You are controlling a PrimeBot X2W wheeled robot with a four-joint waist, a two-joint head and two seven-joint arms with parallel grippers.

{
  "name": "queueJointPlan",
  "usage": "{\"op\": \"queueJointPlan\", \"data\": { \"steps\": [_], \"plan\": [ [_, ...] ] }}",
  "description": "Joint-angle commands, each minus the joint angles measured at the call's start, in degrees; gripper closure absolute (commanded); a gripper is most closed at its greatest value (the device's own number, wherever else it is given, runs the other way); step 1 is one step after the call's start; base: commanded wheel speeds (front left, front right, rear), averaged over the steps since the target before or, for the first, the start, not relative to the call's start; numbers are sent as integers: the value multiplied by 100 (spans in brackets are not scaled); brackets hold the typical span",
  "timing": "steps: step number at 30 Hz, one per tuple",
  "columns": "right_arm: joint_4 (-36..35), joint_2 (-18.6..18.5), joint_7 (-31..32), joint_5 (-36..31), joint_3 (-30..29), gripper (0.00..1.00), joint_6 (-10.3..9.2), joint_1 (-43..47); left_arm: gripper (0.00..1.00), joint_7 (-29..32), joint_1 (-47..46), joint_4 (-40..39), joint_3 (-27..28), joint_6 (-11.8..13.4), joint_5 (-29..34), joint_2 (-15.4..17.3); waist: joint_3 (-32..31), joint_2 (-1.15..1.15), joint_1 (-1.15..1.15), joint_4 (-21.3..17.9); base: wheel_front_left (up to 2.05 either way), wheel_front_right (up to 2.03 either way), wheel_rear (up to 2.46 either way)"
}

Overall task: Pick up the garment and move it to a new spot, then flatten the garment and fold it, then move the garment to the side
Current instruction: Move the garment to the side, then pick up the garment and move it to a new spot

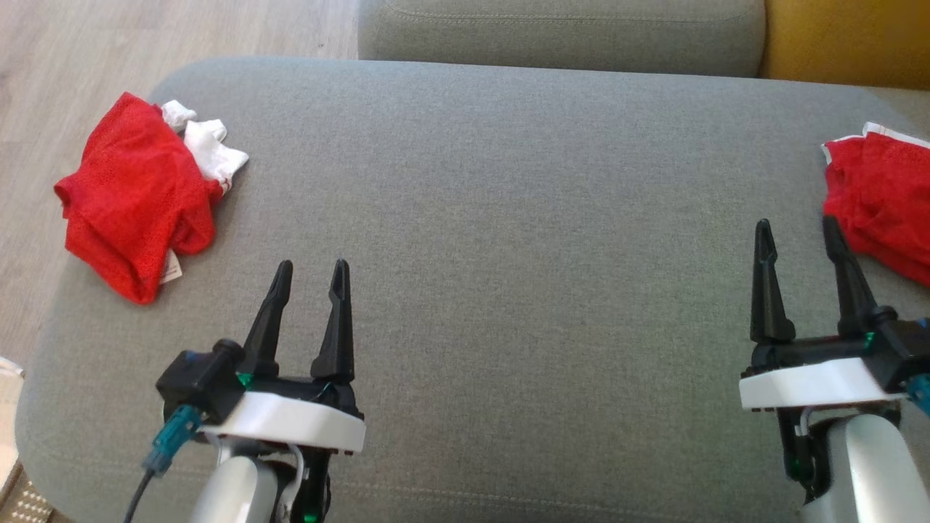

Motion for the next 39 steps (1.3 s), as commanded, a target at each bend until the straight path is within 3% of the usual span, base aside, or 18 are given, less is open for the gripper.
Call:
{"op": "queueJointPlan", "data": {
  "steps": [1, 34, 39],
  "plan": [
    [-223, -17, -64, 30, 106, 0, 37, -64, 0, -29, -187, -172, 188, -5, 35, 14, 1, 0, 0, 1, 0, 0, 0],
    [-74, -16, -63, 164, -35, 0, 37, -59, 0, -29, -182, -75, 208, -63, 30, 14, 59, 0, 0, -67, 0, 0, 0],
    [-138, -16, -8, 163, 154, 0, 37, -90, 0, -29, -270, -111, 263, -48, 9, 14, 158, 0, 0, 214, 0, 0, 0]
  ]
}}
